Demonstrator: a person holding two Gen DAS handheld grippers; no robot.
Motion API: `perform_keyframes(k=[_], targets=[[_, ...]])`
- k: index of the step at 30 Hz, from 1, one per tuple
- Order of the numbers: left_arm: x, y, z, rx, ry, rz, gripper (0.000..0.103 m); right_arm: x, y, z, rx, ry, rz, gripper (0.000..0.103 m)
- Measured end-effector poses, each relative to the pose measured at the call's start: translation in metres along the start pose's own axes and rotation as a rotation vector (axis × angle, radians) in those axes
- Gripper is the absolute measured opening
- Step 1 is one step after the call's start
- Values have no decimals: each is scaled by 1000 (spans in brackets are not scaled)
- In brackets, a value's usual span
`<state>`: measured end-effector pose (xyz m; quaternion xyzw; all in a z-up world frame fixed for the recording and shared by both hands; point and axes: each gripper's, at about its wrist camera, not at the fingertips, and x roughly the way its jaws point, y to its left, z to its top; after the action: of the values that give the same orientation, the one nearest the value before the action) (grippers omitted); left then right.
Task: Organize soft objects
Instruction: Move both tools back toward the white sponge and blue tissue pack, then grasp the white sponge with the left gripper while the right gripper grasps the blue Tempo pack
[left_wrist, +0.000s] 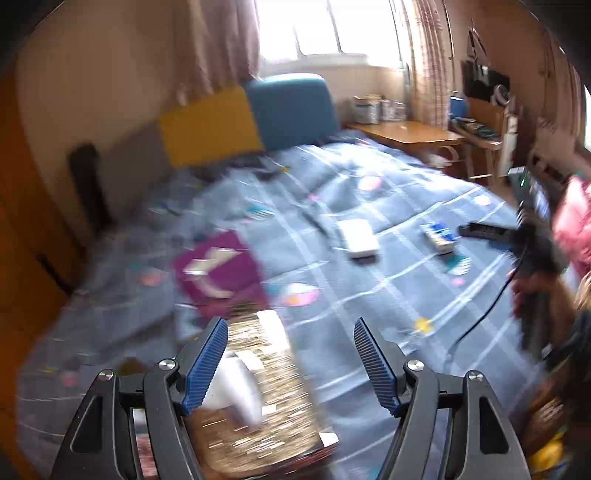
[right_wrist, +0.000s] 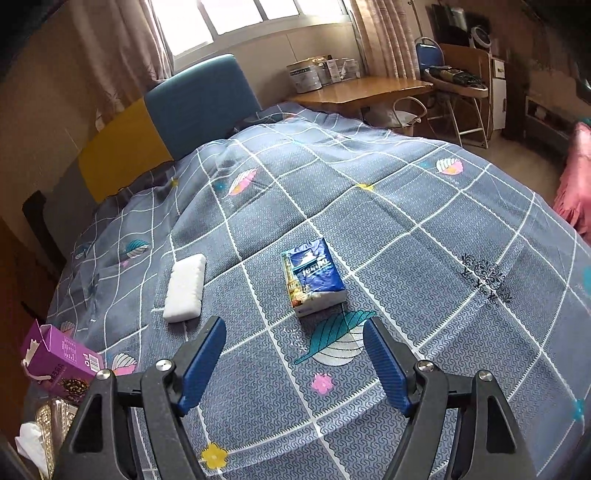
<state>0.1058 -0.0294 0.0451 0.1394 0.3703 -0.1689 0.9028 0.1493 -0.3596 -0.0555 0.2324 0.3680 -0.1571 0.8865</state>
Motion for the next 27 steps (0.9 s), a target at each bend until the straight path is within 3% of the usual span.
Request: perform_keyframes(k=[8, 18, 27], targets=[[80, -43, 56, -22, 101, -119, 72, 7, -17, 0, 100, 51, 16, 78], [210, -81, 92, -56, 229, -156, 72, 14, -24, -2, 174, 110, 65, 79], [286, -108, 112, 7, 267, -174, 72, 17, -16, -4, 166, 146, 118, 80]])
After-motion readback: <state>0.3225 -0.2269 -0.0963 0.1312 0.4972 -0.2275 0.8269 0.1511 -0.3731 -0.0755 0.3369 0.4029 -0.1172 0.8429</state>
